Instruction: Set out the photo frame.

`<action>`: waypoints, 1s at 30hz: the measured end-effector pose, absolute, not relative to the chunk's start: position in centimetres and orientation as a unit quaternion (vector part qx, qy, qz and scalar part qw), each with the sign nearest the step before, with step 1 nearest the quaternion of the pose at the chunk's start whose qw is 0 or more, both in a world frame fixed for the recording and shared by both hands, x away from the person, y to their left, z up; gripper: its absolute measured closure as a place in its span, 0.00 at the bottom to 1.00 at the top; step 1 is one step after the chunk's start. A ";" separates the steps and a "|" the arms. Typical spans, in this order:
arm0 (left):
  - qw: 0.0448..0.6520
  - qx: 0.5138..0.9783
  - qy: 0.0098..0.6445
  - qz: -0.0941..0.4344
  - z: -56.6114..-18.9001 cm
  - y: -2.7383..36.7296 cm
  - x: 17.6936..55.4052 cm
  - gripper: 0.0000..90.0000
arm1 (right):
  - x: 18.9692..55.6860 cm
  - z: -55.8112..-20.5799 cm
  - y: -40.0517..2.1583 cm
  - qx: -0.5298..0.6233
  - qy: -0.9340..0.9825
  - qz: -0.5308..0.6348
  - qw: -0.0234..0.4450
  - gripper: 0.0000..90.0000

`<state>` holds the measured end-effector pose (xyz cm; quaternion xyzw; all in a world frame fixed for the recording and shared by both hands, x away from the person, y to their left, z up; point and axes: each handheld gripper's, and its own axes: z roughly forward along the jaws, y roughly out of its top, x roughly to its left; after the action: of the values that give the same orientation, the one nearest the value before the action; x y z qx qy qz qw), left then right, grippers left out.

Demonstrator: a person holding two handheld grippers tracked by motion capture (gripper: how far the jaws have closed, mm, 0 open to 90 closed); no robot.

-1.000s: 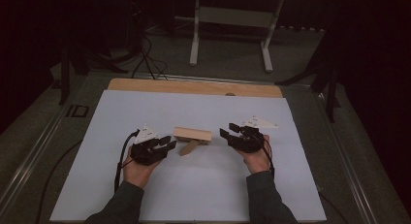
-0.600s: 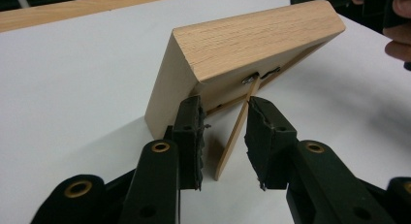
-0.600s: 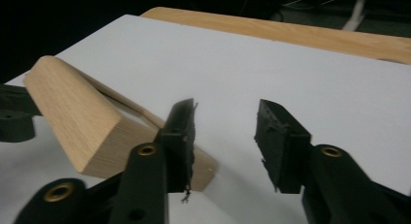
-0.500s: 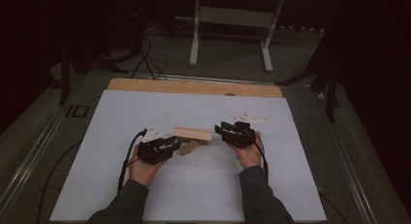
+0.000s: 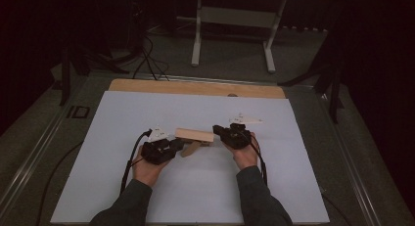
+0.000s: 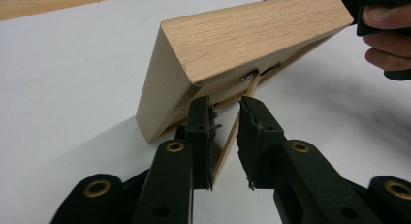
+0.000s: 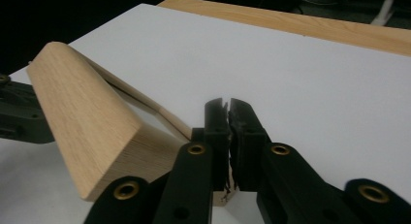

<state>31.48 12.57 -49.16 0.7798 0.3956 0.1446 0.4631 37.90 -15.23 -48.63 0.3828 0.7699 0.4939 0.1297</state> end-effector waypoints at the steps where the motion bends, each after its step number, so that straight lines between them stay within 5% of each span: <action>1: 0.462 0.781 0.395 0.145 -49.1 12.5 31.5 0.85 | 37.9 -48.6 -15.2 0.381 0.770 0.495 0.128 0.97; 16: 0.451 0.784 0.399 0.152 -49.0 12.0 31.9 0.98 | 37.6 -48.4 -14.8 0.368 0.772 0.505 0.118 0.98; 30: 0.443 0.787 0.402 0.151 -48.8 11.1 32.3 0.99 | 37.5 -48.3 -14.9 0.366 0.773 0.506 0.113 0.98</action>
<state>32.33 11.07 -48.76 0.7870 0.4016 0.1508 0.4434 37.51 -14.91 -48.33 0.3662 0.7731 0.5055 0.1127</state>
